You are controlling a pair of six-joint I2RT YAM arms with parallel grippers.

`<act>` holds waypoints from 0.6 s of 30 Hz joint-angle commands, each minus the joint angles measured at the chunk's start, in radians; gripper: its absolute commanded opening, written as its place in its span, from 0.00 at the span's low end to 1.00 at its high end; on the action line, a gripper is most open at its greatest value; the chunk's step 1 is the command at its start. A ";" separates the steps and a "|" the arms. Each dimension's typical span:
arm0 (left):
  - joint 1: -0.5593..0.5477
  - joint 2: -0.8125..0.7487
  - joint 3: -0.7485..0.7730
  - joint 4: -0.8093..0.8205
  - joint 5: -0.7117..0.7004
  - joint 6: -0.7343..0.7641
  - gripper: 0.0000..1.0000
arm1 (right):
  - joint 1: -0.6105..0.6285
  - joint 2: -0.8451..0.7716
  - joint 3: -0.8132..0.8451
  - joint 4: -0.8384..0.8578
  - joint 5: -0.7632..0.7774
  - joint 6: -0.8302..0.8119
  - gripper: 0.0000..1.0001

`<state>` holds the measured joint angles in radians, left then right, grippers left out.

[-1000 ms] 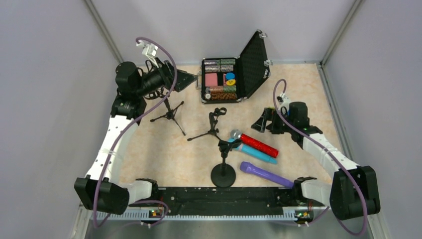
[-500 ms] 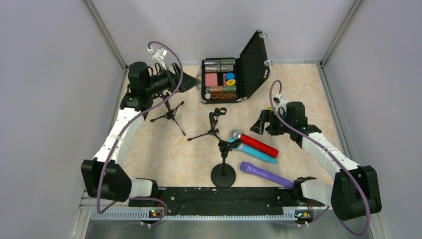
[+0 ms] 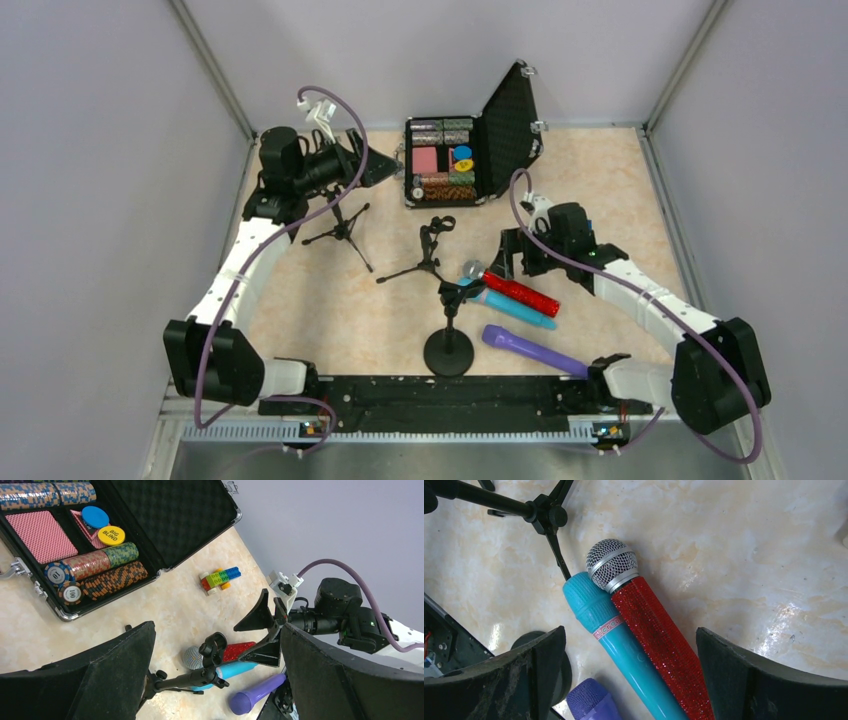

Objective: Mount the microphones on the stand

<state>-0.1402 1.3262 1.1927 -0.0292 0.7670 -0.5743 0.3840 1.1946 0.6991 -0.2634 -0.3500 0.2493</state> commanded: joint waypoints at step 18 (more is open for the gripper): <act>-0.001 -0.036 -0.016 -0.010 -0.048 0.026 0.99 | 0.184 -0.067 0.035 -0.005 0.092 -0.066 0.89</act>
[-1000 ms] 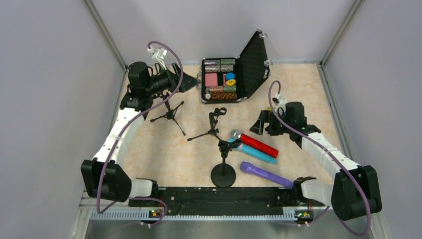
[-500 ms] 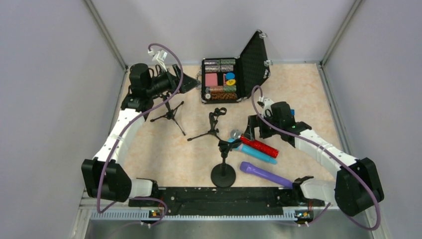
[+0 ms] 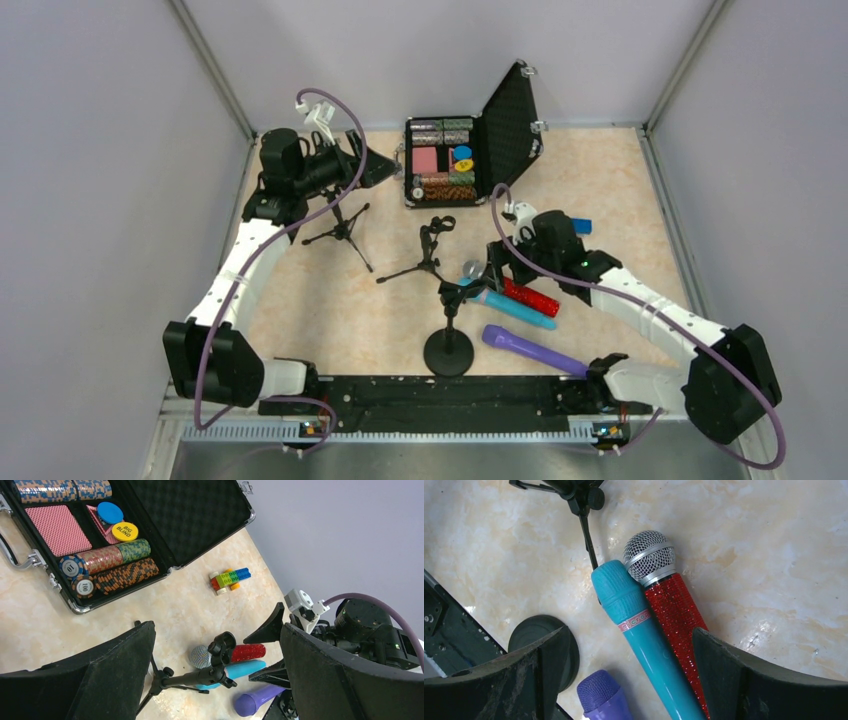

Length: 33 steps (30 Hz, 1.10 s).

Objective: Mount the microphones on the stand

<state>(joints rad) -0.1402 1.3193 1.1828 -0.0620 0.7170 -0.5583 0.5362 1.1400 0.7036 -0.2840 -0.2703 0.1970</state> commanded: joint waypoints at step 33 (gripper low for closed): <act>-0.001 -0.017 -0.007 0.016 0.008 0.009 0.98 | 0.217 0.234 0.062 -0.024 0.227 -0.015 0.67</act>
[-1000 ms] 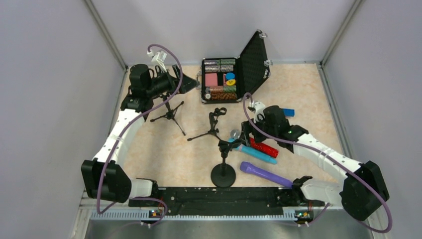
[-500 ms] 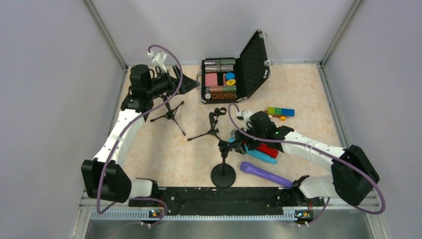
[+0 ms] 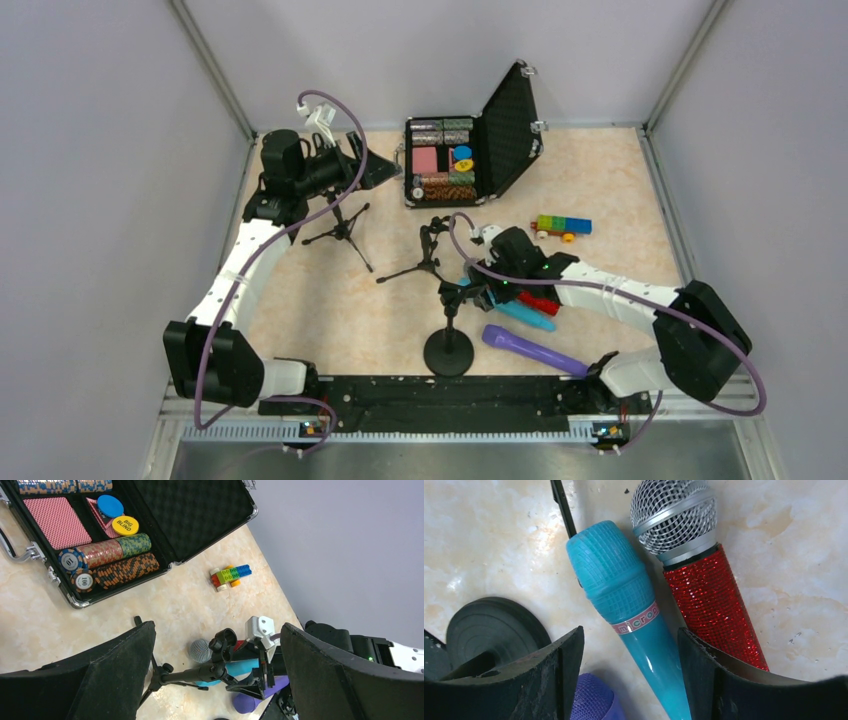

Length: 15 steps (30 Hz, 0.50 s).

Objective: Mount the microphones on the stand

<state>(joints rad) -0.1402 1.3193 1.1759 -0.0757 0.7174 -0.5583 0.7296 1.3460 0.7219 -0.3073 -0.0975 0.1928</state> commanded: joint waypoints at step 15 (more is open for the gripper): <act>-0.001 -0.024 0.000 0.029 0.006 0.012 0.98 | 0.072 0.137 0.088 -0.044 0.263 0.006 0.57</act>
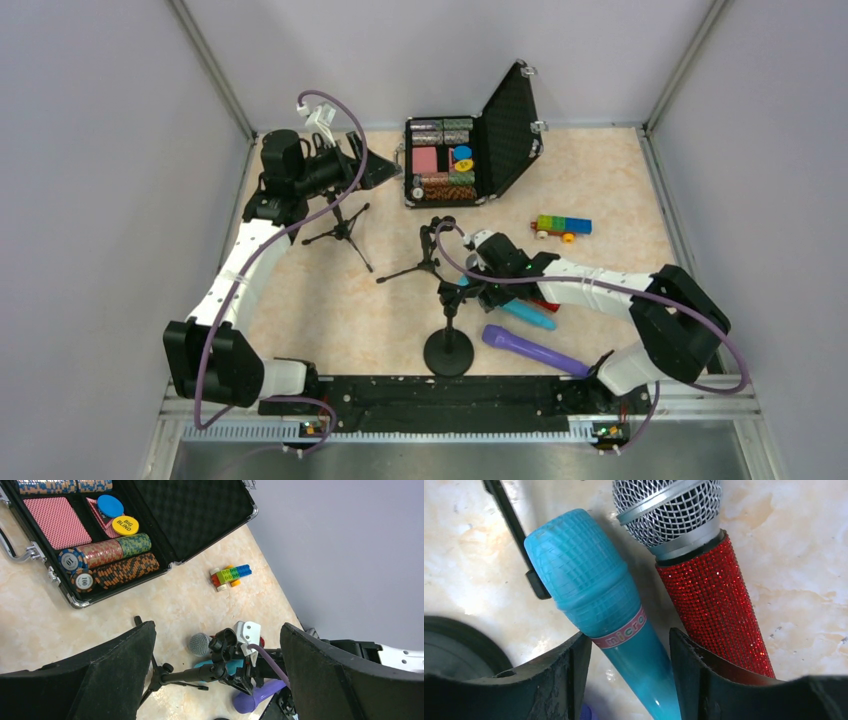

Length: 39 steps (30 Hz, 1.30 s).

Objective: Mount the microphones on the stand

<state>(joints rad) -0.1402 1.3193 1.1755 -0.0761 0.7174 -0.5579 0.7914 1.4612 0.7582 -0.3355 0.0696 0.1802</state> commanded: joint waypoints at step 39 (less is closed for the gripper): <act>-0.001 -0.042 -0.008 0.026 0.004 0.020 0.98 | -0.112 0.207 0.263 -0.012 0.345 0.021 0.51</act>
<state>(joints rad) -0.1402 1.3106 1.1687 -0.0834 0.7170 -0.5507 0.7124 1.6531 0.9623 -0.3439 0.4309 0.1860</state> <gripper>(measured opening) 0.981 0.438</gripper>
